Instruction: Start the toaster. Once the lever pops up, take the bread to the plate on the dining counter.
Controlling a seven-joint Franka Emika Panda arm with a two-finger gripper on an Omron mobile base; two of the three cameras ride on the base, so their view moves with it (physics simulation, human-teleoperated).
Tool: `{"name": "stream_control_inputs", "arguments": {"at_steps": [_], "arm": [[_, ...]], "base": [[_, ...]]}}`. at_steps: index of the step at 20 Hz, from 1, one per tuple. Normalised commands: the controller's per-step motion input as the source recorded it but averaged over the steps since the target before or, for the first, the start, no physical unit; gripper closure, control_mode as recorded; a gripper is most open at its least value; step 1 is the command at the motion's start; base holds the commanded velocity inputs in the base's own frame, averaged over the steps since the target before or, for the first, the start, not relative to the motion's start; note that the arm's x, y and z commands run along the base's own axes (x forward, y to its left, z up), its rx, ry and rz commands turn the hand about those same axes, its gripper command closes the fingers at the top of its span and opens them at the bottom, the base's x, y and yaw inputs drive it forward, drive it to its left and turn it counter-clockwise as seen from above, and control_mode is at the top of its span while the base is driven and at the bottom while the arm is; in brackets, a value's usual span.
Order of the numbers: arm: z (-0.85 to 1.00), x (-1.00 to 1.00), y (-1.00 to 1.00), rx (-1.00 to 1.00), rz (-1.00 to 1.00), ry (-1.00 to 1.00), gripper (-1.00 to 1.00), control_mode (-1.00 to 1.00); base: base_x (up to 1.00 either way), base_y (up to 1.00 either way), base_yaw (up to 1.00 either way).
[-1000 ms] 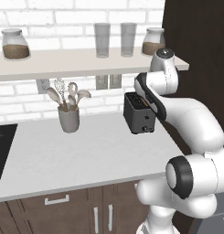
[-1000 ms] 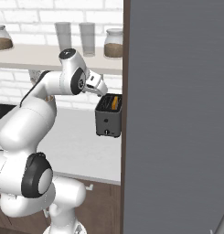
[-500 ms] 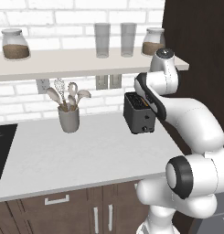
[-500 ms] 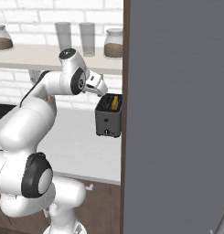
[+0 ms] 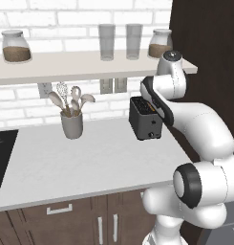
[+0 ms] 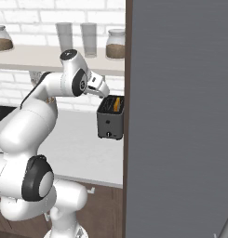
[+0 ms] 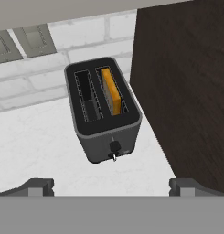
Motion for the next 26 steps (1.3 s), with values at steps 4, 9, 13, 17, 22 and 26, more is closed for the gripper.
{"name": "stream_control_inputs", "arguments": {"at_steps": [4, 9, 13, 17, 22, 26], "arm": [[0.00, 0.00, 0.00, 0.00, 0.00, 0.00, -1.00, -1.00], [0.00, 0.00, 0.00, 0.00, 0.00, 0.00, -1.00, -1.00], [0.00, 0.00, 0.00, 0.00, 0.00, 0.00, -1.00, -1.00], [0.00, 0.00, 0.00, 0.00, 0.00, 0.00, -1.00, -1.00], [0.00, 0.00, 0.00, 0.00, 0.00, 0.00, -1.00, -1.00], [0.00, 0.00, 0.00, 0.00, 0.00, 0.00, -1.00, -1.00]], "base": [[0.00, 0.00, 0.00], [0.00, 0.00, 0.00], [0.00, 0.00, 0.00], [0.00, 0.00, 0.00], [0.00, 0.00, 0.00], [0.00, 0.00, 0.00]]}}
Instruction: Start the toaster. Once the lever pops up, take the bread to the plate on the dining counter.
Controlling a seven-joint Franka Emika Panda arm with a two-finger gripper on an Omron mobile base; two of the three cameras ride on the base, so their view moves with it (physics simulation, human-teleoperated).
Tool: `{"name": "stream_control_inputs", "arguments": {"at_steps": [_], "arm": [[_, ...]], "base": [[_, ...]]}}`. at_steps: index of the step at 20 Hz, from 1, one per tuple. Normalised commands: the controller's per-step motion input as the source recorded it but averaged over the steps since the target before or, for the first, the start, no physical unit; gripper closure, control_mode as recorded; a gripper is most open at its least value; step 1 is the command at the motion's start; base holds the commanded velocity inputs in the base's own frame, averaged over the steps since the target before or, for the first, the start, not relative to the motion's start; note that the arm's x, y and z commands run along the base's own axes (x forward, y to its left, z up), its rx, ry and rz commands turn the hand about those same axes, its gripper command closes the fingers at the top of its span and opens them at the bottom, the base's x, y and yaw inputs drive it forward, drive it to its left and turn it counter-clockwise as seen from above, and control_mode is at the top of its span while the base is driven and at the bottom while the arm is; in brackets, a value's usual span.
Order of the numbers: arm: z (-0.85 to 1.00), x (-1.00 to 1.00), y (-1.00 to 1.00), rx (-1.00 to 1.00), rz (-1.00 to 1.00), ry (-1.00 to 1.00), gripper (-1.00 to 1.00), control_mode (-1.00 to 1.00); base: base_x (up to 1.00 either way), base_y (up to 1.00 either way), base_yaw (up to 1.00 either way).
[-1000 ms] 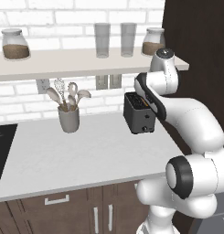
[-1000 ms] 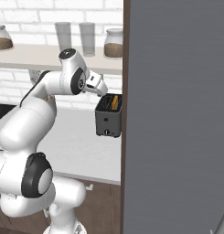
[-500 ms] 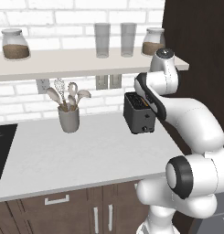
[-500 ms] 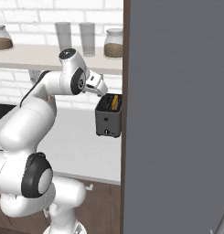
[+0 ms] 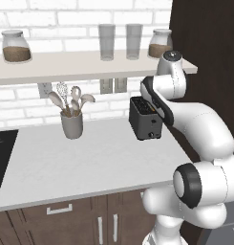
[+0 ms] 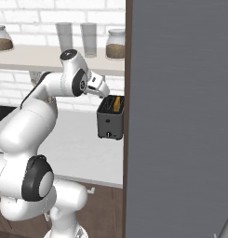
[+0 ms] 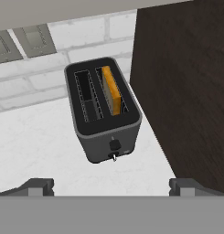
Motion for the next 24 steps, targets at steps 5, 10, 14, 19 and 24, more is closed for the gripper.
{"name": "stream_control_inputs", "arguments": {"at_steps": [5, 10, 14, 19, 24], "arm": [[0.00, 0.00, 0.00, 0.00, 0.00, 0.00, -1.00, -1.00], [0.00, 0.00, 0.00, 0.00, 0.00, 0.00, -1.00, -1.00], [0.00, 0.00, 0.00, 0.00, 0.00, 0.00, -1.00, -1.00], [0.00, 0.00, 0.00, 0.00, 0.00, 0.00, -1.00, -1.00], [0.00, 0.00, 0.00, 0.00, 0.00, 0.00, -1.00, -1.00]], "base": [[0.00, 0.00, 0.00], [0.00, 0.00, 0.00], [0.00, 0.00, 0.00], [0.00, 0.00, 0.00], [0.00, 0.00, 0.00]]}}
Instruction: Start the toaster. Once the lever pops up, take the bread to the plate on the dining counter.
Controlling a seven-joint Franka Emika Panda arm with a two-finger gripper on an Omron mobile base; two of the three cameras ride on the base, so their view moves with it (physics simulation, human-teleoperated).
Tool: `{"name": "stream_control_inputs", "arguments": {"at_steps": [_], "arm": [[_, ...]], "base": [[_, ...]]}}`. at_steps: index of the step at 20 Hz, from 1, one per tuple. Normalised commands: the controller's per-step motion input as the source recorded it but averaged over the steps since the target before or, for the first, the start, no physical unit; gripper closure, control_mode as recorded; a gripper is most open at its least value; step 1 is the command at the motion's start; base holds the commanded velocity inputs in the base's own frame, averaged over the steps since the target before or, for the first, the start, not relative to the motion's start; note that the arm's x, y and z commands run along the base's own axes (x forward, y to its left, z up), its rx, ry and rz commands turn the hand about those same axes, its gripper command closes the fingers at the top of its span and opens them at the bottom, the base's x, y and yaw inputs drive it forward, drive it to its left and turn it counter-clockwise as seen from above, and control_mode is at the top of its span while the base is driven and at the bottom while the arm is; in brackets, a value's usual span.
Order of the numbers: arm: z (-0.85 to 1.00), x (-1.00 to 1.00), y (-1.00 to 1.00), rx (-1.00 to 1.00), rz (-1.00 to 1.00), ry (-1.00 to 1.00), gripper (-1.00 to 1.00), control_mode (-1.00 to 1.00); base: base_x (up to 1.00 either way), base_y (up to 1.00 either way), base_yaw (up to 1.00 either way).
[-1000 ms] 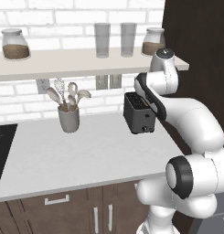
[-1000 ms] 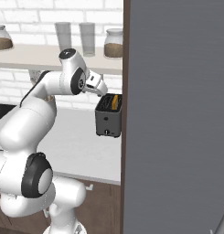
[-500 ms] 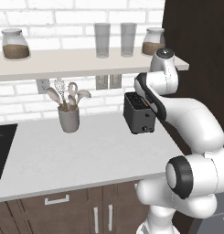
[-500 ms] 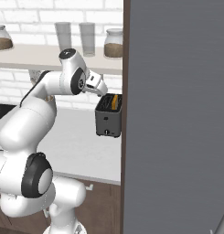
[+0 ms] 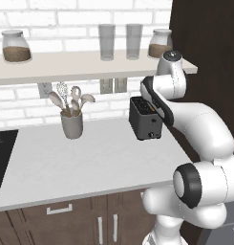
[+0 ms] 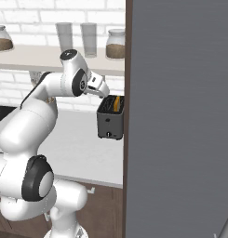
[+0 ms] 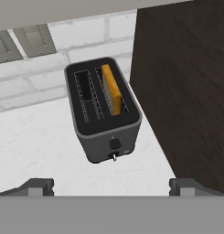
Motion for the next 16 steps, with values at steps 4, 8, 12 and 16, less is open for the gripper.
{"name": "stream_control_inputs", "arguments": {"at_steps": [4, 8, 12, 16], "arm": [[0.00, 0.00, 0.00, 0.00, 0.00, 0.00, -1.00, -1.00], [-0.08, -0.07, -0.18, 0.00, 0.00, -0.04, -1.00, -1.00], [-0.31, 0.00, -0.30, 0.00, 0.00, 0.00, -1.00, -1.00], [-0.44, 0.00, -0.23, 0.00, 0.00, 0.00, -1.00, -1.00]], "base": [[0.00, 0.00, 0.00], [0.00, 0.00, 0.00], [0.00, 0.00, 0.00], [0.00, 0.00, 0.00]]}}
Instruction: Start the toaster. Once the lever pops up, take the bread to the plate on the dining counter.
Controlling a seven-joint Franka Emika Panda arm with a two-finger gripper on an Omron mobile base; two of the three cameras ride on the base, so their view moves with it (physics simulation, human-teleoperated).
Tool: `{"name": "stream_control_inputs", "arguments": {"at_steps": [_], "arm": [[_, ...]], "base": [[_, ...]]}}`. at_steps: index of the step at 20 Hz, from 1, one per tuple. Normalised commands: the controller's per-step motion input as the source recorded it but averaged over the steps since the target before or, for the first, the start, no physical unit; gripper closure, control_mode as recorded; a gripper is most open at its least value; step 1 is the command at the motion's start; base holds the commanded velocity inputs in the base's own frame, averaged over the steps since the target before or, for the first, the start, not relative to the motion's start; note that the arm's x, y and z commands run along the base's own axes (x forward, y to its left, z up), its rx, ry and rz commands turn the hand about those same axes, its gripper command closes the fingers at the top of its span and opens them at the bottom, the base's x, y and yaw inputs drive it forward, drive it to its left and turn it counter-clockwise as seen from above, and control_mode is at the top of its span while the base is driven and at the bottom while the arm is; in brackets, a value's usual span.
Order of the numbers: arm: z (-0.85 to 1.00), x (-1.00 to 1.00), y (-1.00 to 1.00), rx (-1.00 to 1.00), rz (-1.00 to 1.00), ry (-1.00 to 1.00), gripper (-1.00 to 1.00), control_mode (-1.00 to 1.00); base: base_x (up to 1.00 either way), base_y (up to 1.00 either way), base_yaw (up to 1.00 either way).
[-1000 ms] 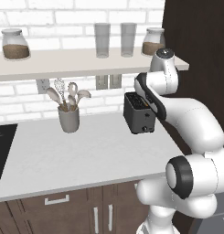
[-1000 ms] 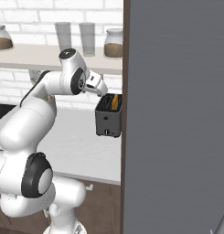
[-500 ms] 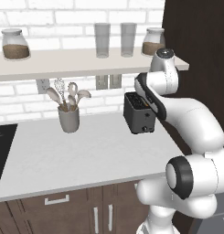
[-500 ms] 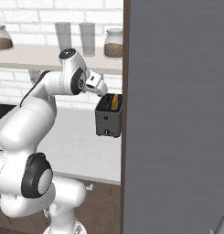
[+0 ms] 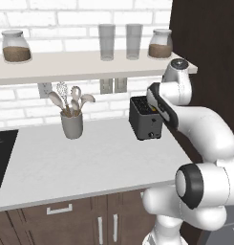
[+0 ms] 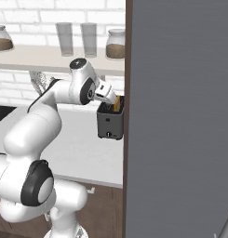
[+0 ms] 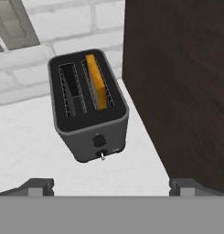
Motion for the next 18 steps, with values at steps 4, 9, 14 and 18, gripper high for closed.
{"name": "stream_control_inputs", "arguments": {"at_steps": [4, 9, 14, 18], "arm": [[-0.47, 0.00, -0.11, 0.00, 0.00, -0.04, -1.00, -1.00], [-0.44, 0.05, 0.00, 0.00, 0.00, -0.08, -1.00, -1.00], [-0.32, 0.09, -0.02, 0.01, 0.02, -0.10, -1.00, -1.00], [-0.12, 0.23, -0.02, 0.02, 0.01, -0.03, -1.00, -1.00]], "base": [[0.00, 0.00, 0.00], [0.00, 0.00, 0.00], [0.00, 0.00, 0.00], [0.00, 0.00, 0.00]]}}
